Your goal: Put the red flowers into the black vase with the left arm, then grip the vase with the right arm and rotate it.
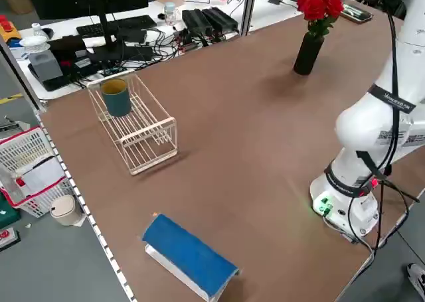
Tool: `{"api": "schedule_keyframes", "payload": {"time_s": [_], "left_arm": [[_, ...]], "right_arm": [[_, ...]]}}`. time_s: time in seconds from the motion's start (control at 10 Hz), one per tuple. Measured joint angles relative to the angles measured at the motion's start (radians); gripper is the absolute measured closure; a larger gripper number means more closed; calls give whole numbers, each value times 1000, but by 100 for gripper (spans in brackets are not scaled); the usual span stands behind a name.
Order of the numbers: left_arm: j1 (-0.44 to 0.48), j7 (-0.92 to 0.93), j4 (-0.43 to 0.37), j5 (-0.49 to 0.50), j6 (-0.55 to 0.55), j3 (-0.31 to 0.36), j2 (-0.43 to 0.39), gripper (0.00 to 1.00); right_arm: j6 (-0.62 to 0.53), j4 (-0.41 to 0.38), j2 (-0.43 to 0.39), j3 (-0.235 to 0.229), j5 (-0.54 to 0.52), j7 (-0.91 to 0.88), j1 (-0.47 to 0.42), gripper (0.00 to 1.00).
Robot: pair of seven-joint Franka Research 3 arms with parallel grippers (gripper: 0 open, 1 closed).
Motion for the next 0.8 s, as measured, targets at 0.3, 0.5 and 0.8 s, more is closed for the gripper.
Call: {"api": "schedule_keyframes", "payload": {"time_s": [0.3, 0.5, 0.8], "left_arm": [[144, 217, -6, -156, 1, -2, 0, 39], [221, 374, -6, -276, 1, -4, -7, 39], [329, 702, -67, -452, -14, -1, -74, 37]], "right_arm": [[88, 2, 67, 44, 0, 143, 68, 0], [97, 3, 80, 47, 0, 160, 98, 0], [99, -5, 94, 48, -1, 169, 120, 0]]}}
